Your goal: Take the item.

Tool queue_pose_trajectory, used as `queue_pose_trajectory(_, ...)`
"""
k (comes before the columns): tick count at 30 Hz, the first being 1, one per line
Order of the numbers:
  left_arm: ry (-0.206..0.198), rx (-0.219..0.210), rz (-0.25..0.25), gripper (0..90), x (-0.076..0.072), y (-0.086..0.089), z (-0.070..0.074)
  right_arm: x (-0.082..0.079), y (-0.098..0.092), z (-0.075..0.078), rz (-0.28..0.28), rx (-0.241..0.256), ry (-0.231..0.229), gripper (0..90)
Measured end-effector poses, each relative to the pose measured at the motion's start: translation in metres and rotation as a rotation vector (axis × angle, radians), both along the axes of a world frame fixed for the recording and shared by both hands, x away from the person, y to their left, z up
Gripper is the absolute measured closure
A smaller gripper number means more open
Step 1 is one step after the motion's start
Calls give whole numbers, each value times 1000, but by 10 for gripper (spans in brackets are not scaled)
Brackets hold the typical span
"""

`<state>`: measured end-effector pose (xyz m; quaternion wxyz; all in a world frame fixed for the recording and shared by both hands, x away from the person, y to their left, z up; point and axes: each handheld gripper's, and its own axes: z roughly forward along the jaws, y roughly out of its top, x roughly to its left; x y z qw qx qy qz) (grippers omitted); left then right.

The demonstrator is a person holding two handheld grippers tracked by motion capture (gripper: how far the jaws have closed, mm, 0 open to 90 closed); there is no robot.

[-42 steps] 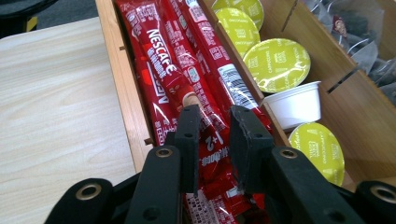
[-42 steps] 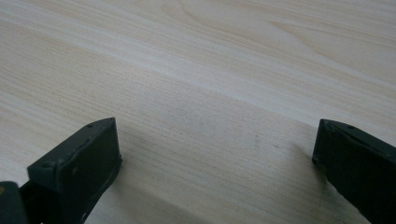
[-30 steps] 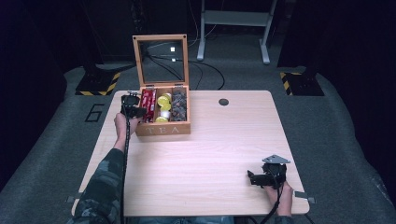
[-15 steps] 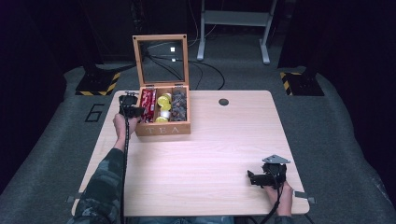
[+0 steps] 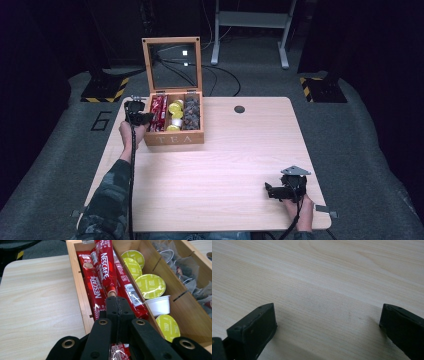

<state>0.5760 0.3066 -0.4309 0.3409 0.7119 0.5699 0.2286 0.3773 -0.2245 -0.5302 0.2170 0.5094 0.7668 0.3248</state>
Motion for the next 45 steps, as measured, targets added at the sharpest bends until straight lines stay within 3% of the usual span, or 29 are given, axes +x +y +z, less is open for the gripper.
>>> queue_pose_trajectory(20,-65,4,-70,894,-19,-2,24,0,0,0,-4,1,1,0)
queue_pose_trajectory(24,-94,10,-85,894,-25,-6,27,0,0,0,-4,1,1,0)
queue_pose_trajectory(37,-115,23,-140,894,-37,-13,34,0,0,0,-5,1,1,0)
queue_pose_trajectory(45,-150,26,-189,894,-48,-27,43,0,0,0,-7,1,0,0)
